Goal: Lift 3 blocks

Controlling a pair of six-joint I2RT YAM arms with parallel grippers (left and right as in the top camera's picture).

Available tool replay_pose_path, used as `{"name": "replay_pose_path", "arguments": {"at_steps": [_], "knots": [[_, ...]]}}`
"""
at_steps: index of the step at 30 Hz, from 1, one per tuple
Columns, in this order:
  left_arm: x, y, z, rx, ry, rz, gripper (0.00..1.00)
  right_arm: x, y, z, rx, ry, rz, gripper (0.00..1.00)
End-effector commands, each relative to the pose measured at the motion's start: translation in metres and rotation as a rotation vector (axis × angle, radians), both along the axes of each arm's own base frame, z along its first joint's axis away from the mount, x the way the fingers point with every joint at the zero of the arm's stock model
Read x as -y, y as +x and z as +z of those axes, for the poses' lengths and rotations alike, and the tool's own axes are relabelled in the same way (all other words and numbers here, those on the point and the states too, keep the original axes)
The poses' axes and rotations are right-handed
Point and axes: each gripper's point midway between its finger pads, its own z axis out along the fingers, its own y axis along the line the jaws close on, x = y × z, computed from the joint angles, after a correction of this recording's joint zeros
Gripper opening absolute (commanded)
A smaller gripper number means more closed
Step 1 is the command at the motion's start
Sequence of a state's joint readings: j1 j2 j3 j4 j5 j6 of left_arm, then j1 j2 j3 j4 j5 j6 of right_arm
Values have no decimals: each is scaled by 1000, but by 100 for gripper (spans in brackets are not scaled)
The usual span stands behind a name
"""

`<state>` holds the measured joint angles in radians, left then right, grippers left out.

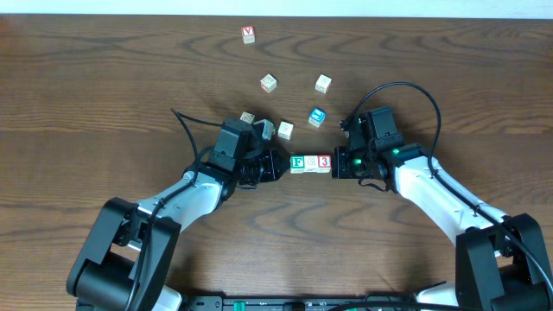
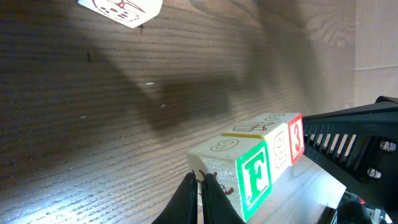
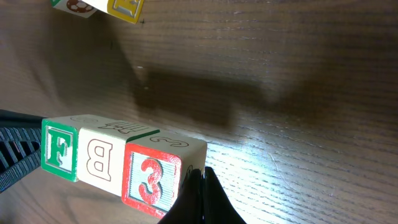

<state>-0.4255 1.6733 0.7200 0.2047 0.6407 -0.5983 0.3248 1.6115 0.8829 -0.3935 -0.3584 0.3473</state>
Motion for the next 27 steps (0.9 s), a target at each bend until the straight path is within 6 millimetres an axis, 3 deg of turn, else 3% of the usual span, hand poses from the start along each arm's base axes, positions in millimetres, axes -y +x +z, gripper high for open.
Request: {"name": "replay_pose_path", "arguments": {"at_steps": [1,27], "knots": [[31,0,41,71,-112,-118,7,-55,-16,36,-6,222,170,1],[32,4,45,83,-115,-116,7,-60,-10,46,12,252,168,1]]}}
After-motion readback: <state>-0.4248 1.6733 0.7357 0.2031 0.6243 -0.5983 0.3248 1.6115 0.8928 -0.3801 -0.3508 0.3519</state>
